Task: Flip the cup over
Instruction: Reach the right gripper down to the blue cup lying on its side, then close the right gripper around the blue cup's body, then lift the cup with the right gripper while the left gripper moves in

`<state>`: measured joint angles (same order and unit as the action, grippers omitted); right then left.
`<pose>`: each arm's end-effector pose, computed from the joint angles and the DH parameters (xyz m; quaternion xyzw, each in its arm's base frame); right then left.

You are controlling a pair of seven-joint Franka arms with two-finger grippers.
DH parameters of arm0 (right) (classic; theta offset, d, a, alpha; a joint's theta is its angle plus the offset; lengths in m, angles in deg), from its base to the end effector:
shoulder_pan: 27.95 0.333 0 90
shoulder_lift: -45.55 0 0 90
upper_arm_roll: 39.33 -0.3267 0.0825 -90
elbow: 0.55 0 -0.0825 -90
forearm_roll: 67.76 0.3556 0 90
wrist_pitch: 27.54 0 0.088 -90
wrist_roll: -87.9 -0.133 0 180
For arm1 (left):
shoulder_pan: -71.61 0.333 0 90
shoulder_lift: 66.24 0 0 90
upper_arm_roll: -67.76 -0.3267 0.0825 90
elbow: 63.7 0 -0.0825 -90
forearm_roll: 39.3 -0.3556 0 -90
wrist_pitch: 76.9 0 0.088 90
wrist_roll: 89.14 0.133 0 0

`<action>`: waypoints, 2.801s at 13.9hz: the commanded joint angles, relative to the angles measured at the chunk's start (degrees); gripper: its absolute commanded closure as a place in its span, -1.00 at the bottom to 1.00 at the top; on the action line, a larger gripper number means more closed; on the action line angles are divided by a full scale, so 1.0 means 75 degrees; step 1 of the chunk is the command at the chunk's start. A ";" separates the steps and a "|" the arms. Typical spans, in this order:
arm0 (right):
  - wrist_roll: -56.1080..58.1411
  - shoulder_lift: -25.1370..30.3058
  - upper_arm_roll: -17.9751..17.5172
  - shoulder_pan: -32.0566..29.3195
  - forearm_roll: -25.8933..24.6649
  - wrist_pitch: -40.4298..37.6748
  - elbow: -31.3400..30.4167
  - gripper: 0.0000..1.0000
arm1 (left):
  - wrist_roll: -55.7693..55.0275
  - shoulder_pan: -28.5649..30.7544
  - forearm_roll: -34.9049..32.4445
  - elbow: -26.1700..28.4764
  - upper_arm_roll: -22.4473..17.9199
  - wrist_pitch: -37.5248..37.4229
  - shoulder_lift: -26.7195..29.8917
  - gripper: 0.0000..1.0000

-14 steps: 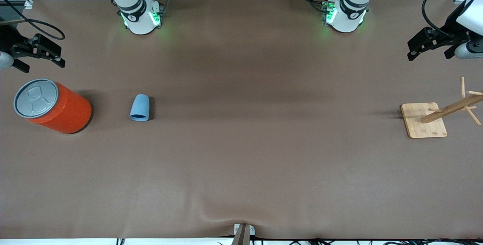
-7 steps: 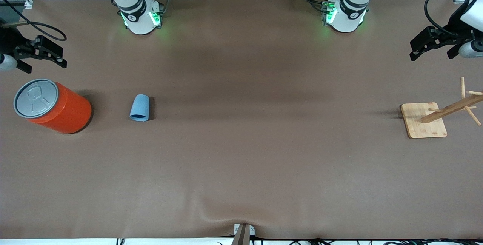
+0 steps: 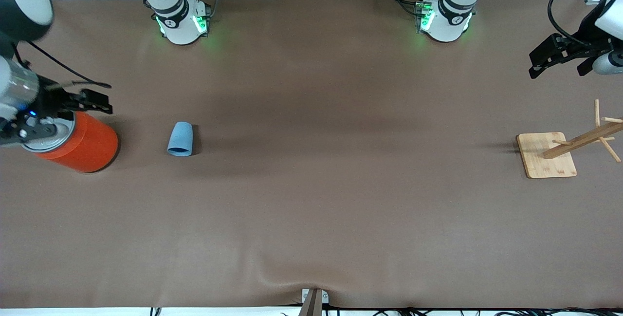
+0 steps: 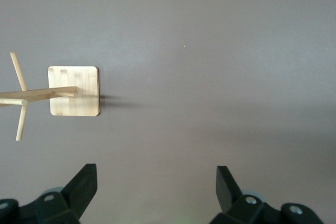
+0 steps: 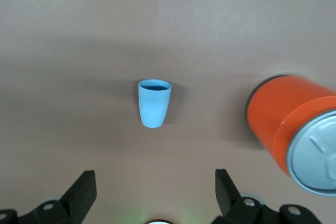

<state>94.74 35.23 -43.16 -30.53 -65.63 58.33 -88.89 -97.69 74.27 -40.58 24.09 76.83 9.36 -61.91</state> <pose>0.5598 0.0146 0.5188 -0.9911 -0.0695 0.1098 0.0300 0.4930 -0.0560 0.6585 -0.9994 -0.0197 -0.0260 0.0138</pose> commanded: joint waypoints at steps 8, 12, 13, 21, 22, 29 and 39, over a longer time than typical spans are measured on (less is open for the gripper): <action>-0.0045 0.0133 -0.0075 -0.0090 0.0618 0.3722 -0.3934 -1.00 | 0.0401 0.0290 -0.0005 -0.0187 -0.0003 -0.0146 -0.0038 -1.00; -0.0045 0.0063 -0.0110 0.0262 0.0630 0.5689 -0.5152 -1.00 | 0.0401 0.0126 0.0088 -0.0175 0.0091 0.0100 -0.0412 -1.00; -0.0045 -0.0042 -0.0110 0.0308 0.0618 0.6205 -0.5399 -1.00 | 0.0401 0.0045 0.0088 -0.0175 0.0138 0.0112 -0.0437 -1.00; -0.0045 -0.0768 -0.0110 0.0426 0.0630 0.7687 -0.5999 -1.00 | 0.0459 0.0055 0.0311 -0.0128 0.0325 0.0370 -0.0565 -1.00; -0.0056 -0.0850 -0.0110 0.0426 0.0630 0.7780 -0.6023 -1.00 | 0.0692 0.0056 0.0473 -0.0151 0.0314 0.0370 -0.0589 -1.00; -0.0068 -0.1027 -0.0169 0.0542 0.0630 0.7923 -0.5895 1.00 | 0.1185 0.0079 0.0441 -0.0222 0.0174 0.0312 -0.0461 -1.00; 0.0095 -0.1389 -0.0157 0.2755 0.0912 0.3738 -0.1385 1.00 | 0.1936 0.0360 0.0498 -0.0210 0.0162 0.0288 -0.0437 -1.00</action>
<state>94.64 27.57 -44.90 -14.58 -59.61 87.32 -104.49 -84.29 76.44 -37.63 22.66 77.89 11.87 -65.92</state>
